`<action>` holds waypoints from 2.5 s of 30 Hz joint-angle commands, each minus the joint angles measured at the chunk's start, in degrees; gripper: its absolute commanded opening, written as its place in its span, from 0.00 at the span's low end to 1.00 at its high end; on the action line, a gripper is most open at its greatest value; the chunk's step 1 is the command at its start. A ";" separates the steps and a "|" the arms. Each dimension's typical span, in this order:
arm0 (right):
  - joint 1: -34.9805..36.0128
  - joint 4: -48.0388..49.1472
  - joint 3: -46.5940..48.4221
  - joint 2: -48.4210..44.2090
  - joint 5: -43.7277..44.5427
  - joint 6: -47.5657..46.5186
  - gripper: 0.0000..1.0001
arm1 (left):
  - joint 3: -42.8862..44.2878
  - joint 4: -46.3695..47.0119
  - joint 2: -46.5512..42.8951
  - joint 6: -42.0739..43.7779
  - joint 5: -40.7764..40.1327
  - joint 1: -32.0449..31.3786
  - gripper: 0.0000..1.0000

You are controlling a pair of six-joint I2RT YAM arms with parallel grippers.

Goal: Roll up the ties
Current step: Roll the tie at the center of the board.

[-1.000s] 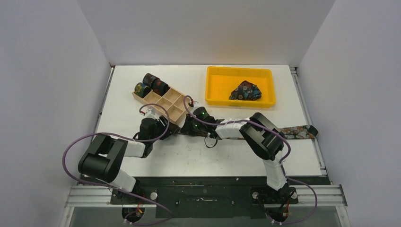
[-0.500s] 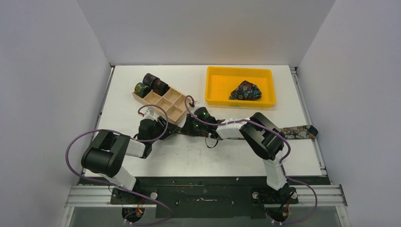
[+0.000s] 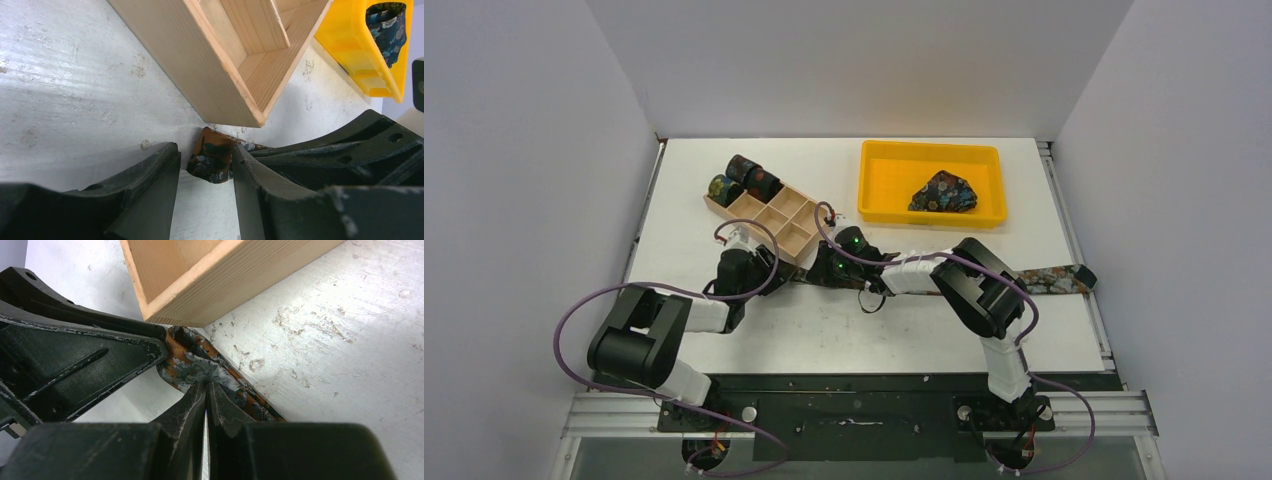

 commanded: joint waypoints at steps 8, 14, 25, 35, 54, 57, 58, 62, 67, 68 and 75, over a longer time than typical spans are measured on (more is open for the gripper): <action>-0.68 -6.37 -2.23 -0.89 1.75 -1.81 0.05 | -0.48 -11.04 3.04 4.00 -2.68 -1.80 0.20; -0.70 -6.63 -2.40 -1.44 2.17 -2.09 0.05 | -0.74 -11.37 2.35 3.94 -3.11 -1.87 0.00; -0.63 -6.81 -2.49 -1.74 2.37 -2.10 0.05 | -0.21 -14.93 -0.03 3.32 -3.63 -2.38 0.42; -0.71 -6.71 -2.50 -1.81 2.19 -2.11 0.05 | 2.25 -16.60 3.64 5.26 -3.42 -6.10 0.16; 1.95 -10.15 -3.20 -10.11 10.30 -6.04 0.05 | 8.15 -37.06 -11.49 5.85 -17.64 -12.71 0.00; 3.60 -10.44 -2.33 -10.71 10.83 -6.58 0.05 | 8.47 -39.92 -12.58 5.86 -17.83 -13.83 0.00; 4.20 -10.80 -1.69 -10.65 11.06 -6.91 0.05 | 8.56 -40.69 -13.02 5.86 -18.02 -14.09 0.00; 5.48 -12.25 0.68 -9.15 10.97 -7.49 0.05 | 8.21 -42.91 -15.91 5.79 -19.01 -14.49 0.00; 6.04 -11.94 0.43 -7.51 10.03 -6.54 0.05 | 7.71 -45.22 -19.84 6.03 -20.18 -14.53 0.00; 6.39 -11.55 0.15 -7.25 9.88 -6.39 0.05 | 7.62 -45.39 -20.33 6.11 -20.22 -14.53 0.00; 7.81 -10.40 -0.20 -4.81 8.66 -4.40 0.05 | 7.81 -46.92 -24.30 6.60 -20.03 -14.53 0.00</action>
